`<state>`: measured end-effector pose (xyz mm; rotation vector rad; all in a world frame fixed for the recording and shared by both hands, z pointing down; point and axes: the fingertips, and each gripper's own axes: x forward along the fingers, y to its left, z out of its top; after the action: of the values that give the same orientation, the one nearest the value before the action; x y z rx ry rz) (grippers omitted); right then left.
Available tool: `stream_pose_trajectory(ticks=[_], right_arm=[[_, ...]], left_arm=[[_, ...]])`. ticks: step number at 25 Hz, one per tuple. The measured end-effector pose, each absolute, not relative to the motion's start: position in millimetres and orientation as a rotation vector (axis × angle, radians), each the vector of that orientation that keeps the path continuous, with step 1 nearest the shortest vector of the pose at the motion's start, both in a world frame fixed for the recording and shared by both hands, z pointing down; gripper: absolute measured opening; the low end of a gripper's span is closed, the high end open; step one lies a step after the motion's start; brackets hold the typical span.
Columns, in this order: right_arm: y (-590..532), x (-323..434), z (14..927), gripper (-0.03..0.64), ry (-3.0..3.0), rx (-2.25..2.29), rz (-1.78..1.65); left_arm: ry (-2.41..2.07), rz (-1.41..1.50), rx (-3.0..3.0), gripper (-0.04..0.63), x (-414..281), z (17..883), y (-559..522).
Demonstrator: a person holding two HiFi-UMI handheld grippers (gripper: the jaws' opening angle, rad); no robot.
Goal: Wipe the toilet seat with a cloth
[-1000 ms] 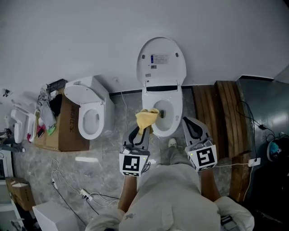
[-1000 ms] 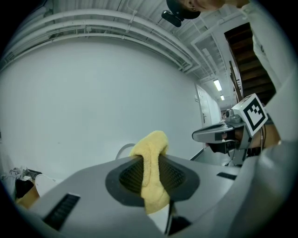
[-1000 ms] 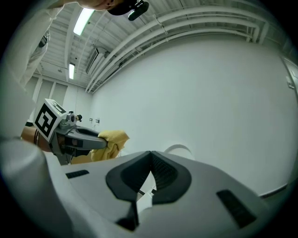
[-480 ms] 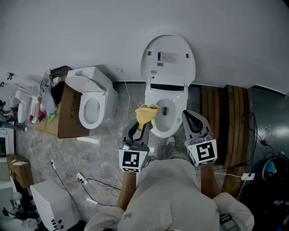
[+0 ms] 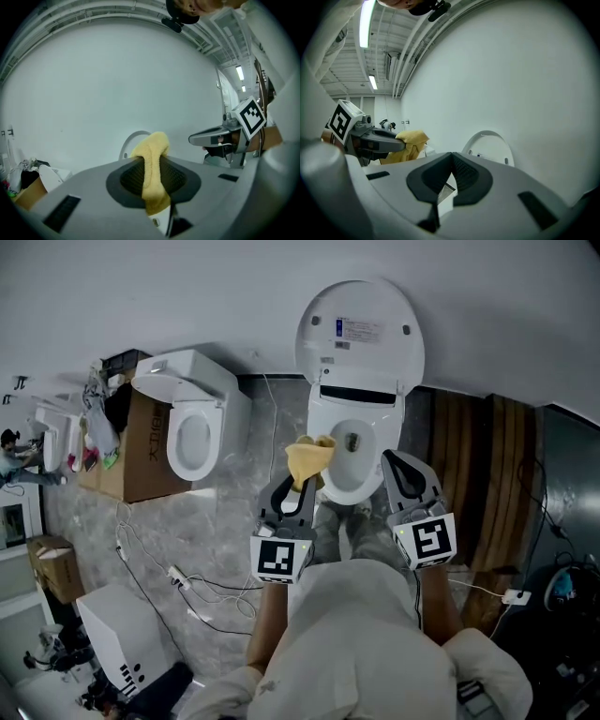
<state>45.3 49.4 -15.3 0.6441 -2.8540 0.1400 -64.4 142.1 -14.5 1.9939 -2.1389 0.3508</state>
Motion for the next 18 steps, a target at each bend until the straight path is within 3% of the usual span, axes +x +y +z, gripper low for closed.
stream_pose_trajectory(ticks=[18], right_arm=[[32.6,4.6,112.7,0.008,-2.674,0.771,0.283]], left_arm=[[-1.844,0.303,2.022,0.081,-116.4,145.7,92.5]])
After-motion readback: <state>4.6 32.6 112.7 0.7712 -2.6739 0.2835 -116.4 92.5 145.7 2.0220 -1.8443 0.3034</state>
